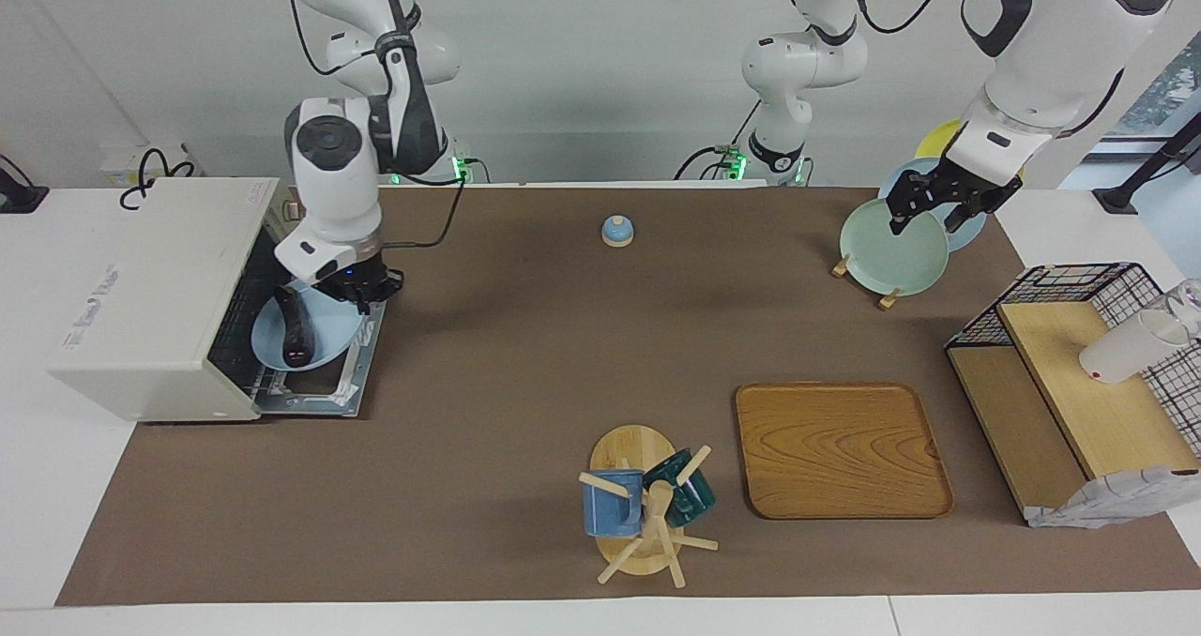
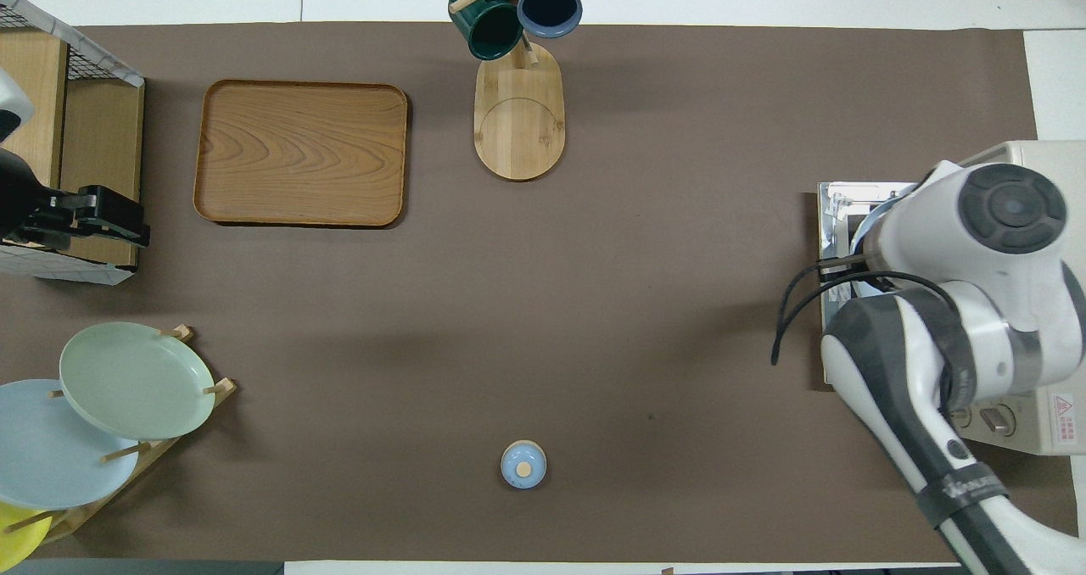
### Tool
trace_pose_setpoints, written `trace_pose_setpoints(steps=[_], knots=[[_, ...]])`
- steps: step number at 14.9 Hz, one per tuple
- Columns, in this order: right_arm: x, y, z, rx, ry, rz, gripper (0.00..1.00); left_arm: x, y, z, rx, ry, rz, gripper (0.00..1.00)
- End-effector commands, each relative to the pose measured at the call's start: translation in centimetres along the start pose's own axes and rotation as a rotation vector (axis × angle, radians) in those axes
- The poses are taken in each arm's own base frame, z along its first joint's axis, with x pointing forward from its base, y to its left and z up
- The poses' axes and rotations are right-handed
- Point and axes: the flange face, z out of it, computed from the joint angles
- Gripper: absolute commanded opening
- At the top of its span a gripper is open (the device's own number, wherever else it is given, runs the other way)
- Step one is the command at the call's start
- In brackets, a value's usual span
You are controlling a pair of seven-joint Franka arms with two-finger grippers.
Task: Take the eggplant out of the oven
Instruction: 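Pull the plate with the eggplant out of the oven with the right gripper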
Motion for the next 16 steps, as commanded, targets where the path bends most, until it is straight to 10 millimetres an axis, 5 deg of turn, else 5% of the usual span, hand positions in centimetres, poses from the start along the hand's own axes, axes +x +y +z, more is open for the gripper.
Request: trace_pose_setpoints(steps=[1, 5, 8, 10, 14, 16], knots=[[0.1, -5.6, -3.0, -0.057, 0.018, 0.013, 0.00, -0.7, -0.4, -0.1, 0.016, 0.016, 0.002, 1.00], [1.5, -13.9, -7.1, -0.065, 0.027, 0.061, 0.00, -0.7, -0.5, -0.1, 0.016, 0.016, 0.001, 1.00], [3.7, -25.5, -8.5, -0.079, 0.041, 0.149, 0.00, -0.7, -0.4, -0.1, 0.016, 0.016, 0.002, 0.99], [5.5, -32.4, -8.8, -0.087, 0.053, 0.225, 0.00, -0.7, -0.4, -0.1, 0.016, 0.016, 0.002, 0.88], [5.1, -37.1, -9.0, 0.072, 0.087, 0.267, 0.00, -0.6, -0.4, -0.2, 0.016, 0.019, 0.004, 0.88], [2.9, -42.3, -6.9, 0.082, 0.101, 0.243, 0.00, -0.7, -0.5, -0.2, 0.016, 0.018, 0.001, 1.00]])
